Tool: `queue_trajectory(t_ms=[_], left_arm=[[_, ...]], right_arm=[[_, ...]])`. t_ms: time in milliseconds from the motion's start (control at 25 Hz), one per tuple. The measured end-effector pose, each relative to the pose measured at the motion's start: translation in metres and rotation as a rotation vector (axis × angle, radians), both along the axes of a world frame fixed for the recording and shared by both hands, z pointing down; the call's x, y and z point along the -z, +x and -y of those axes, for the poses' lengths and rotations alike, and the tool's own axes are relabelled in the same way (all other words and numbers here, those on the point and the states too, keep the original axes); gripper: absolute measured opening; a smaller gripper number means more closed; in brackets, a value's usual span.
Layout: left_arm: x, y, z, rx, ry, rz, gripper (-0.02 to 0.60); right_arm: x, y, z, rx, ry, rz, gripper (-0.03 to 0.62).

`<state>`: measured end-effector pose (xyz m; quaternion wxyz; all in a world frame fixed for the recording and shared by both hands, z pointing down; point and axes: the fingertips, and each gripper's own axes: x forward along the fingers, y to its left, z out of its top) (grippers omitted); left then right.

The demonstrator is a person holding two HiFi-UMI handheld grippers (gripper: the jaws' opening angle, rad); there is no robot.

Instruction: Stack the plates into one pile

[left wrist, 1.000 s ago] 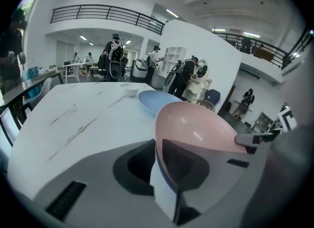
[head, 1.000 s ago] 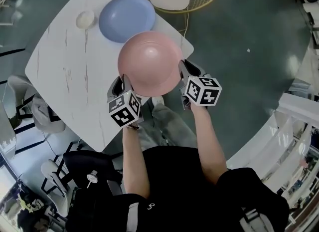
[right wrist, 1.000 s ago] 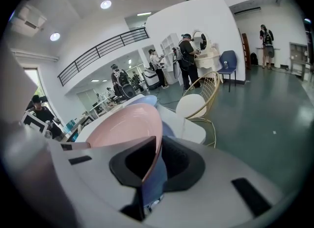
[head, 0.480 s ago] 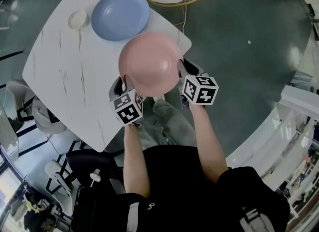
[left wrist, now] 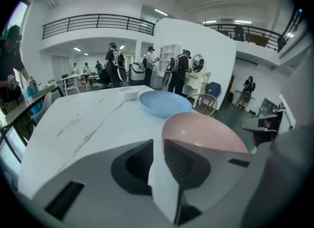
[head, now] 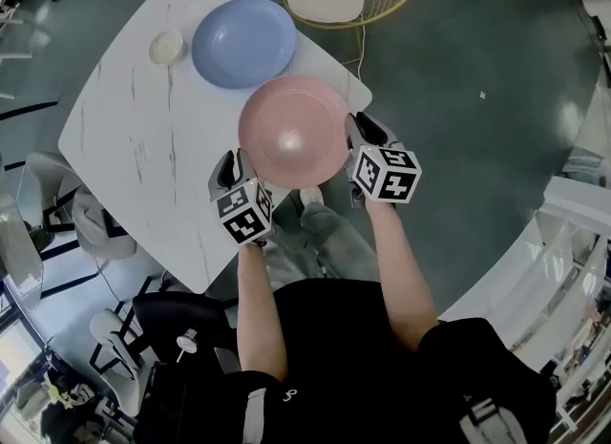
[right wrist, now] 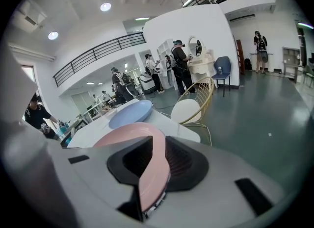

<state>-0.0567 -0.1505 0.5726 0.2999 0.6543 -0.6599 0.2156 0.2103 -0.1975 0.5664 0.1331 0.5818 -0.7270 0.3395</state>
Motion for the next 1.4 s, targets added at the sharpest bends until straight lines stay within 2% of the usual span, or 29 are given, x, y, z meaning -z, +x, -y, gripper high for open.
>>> queue_trajectory(t_ms=[200, 320, 440, 1000, 1160, 1400], left_arm=[[0.008, -0.008, 0.0, 0.045, 0.012, -0.043, 0.087], [0.002, -0.002, 0.0, 0.037, 0.004, -0.103, 0.122], [-0.006, 0.002, -0.001, 0.048, -0.006, -0.163, 0.156], [-0.042, 0.017, -0.005, 0.012, -0.138, -0.108, 0.158], [-0.043, 0.024, -0.001, 0.004, -0.125, -0.113, 0.125], [-0.047, 0.022, -0.001, 0.037, -0.123, -0.16, 0.115]], right_arm=[[0.013, -0.001, 0.007, 0.01, 0.028, 0.025, 0.091], [0.02, -0.001, 0.012, 0.001, 0.054, 0.088, 0.138], [0.018, -0.004, 0.016, 0.013, 0.053, 0.098, 0.154], [-0.035, -0.003, 0.003, 0.033, -0.092, 0.128, 0.173], [-0.045, -0.003, 0.004, 0.038, -0.113, 0.147, 0.173], [-0.056, -0.015, 0.001, 0.067, -0.143, 0.176, 0.172]])
